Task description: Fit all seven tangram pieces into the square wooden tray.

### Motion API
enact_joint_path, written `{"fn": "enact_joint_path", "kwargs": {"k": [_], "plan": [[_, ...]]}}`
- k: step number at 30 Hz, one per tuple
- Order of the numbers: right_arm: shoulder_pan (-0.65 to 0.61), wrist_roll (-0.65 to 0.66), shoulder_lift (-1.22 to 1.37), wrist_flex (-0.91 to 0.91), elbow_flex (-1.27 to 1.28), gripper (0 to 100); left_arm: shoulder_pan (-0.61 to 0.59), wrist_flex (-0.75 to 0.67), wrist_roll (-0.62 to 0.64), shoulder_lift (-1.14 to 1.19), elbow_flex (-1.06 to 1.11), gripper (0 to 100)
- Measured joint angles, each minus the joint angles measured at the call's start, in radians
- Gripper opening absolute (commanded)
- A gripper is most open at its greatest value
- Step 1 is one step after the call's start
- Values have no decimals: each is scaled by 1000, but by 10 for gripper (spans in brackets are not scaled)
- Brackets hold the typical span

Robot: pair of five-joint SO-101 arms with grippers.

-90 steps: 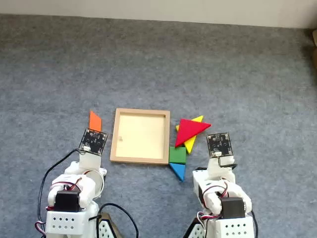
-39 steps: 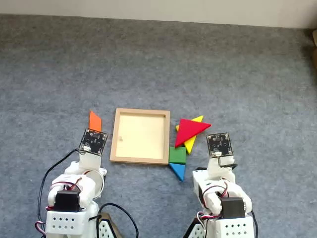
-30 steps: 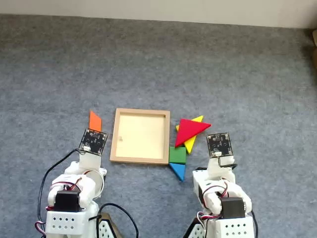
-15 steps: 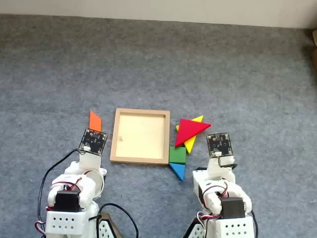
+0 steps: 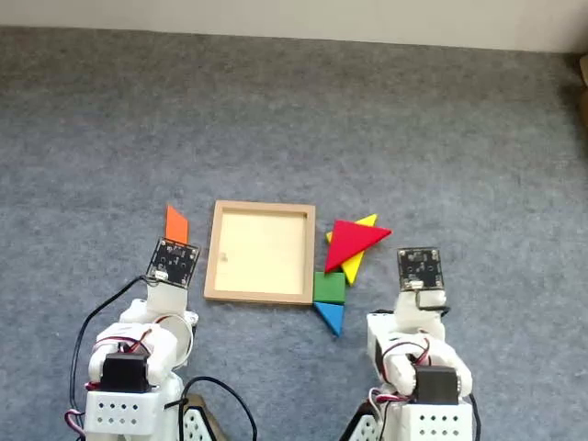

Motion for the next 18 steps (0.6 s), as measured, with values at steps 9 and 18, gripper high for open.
{"fn": "enact_joint_path", "kwargs": {"k": [9,18], "plan": [[69,-81,114,3,-377,5,0,0,0,0,0,7],[28,-345,753,3,-830,83,0,0,0,0,0,7]]}}
